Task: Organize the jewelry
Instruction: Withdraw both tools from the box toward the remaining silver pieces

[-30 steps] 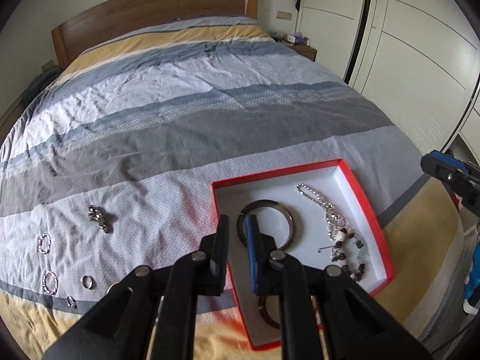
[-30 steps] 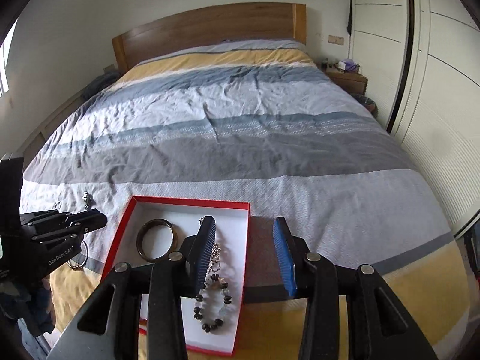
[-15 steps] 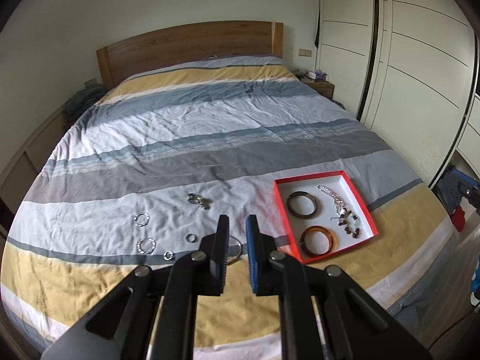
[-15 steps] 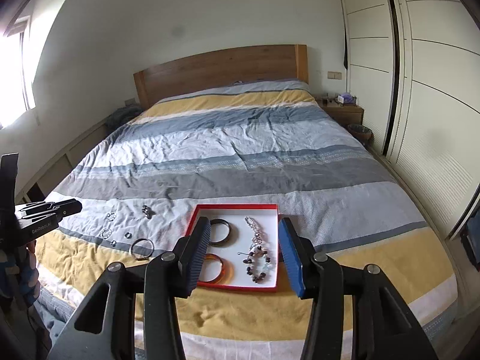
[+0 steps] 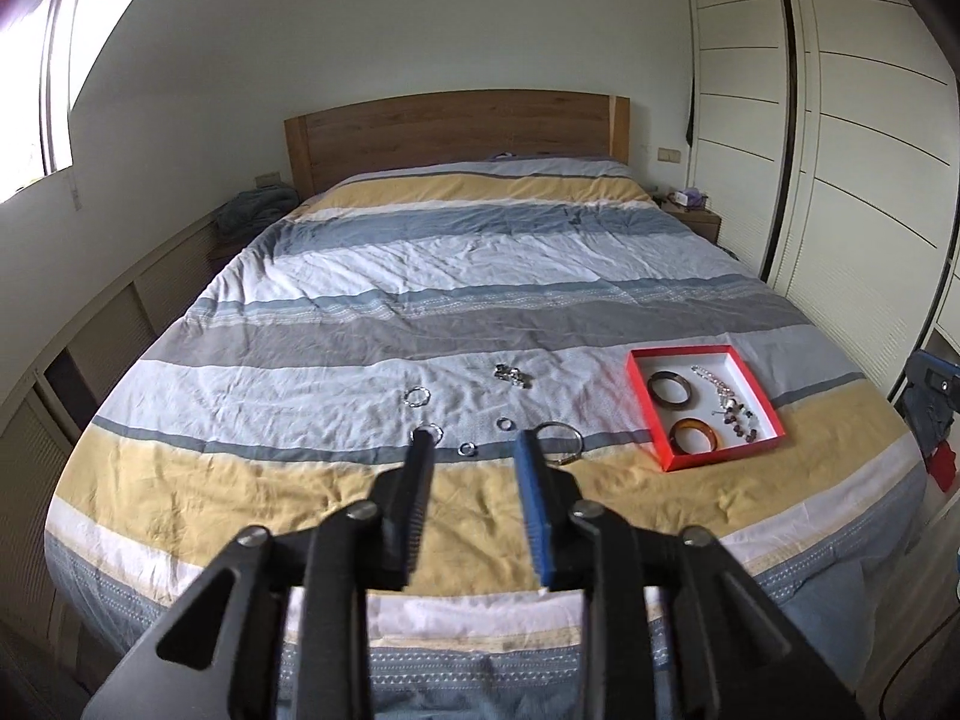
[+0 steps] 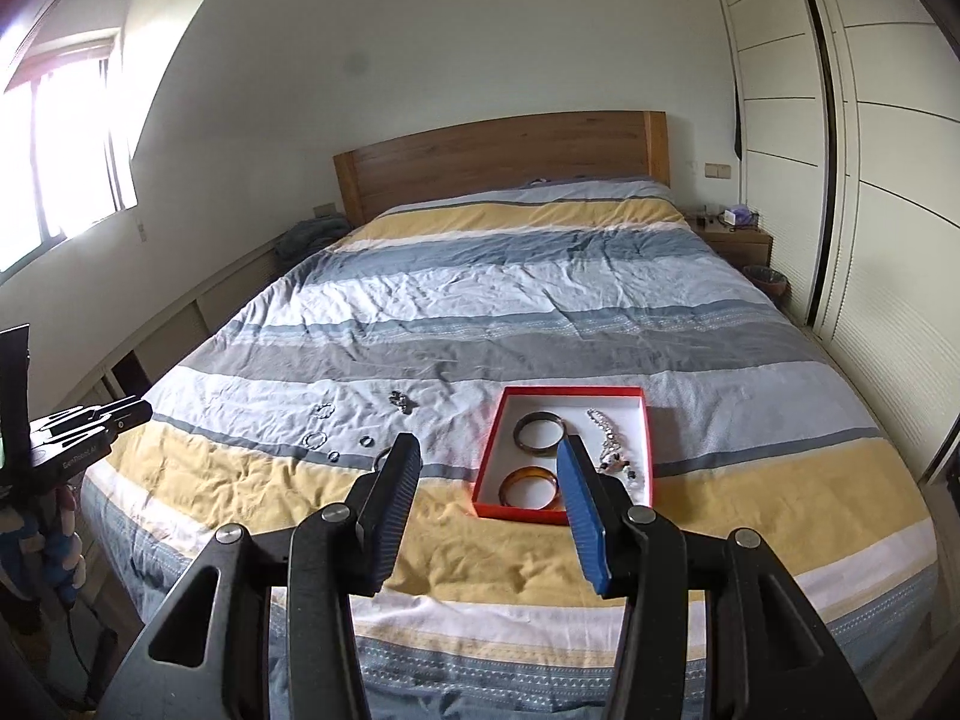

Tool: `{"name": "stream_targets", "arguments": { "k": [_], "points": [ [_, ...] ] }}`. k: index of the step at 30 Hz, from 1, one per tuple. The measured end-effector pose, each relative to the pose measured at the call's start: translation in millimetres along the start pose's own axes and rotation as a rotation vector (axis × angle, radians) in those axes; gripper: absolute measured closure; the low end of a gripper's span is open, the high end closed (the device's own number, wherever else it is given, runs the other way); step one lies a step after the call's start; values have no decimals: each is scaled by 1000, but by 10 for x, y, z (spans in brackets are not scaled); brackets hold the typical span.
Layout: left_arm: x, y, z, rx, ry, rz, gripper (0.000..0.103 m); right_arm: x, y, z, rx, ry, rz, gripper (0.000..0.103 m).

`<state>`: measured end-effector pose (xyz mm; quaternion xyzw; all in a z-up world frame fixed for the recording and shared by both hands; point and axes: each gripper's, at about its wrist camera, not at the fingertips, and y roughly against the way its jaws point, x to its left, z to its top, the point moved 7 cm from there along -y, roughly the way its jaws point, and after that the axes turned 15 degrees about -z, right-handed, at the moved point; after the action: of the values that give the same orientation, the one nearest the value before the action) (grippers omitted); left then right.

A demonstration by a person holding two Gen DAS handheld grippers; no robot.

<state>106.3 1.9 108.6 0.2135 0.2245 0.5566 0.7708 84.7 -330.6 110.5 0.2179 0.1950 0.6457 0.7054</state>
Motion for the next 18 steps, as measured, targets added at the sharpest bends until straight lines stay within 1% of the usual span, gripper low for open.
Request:
{"name": "stream_targets", "arguments": {
  "k": [1,4,10,14,18],
  "points": [
    [51,57,-43,-6,5,11,67,65,12,-25,1,8,8,56],
    [202,144,-171,1,24,32,67,251,16,-125,14,29,32,56],
    [493,110,-433,25,95,67,67,570,-147,-308,61,79,68,56],
    [623,-45,-580,49,134,67,67,713,-307,-409,92,93,100,56],
    [690,-328,-681,92,167,56,67,854,-543,-502,137,111,134,56]
  ]
}}
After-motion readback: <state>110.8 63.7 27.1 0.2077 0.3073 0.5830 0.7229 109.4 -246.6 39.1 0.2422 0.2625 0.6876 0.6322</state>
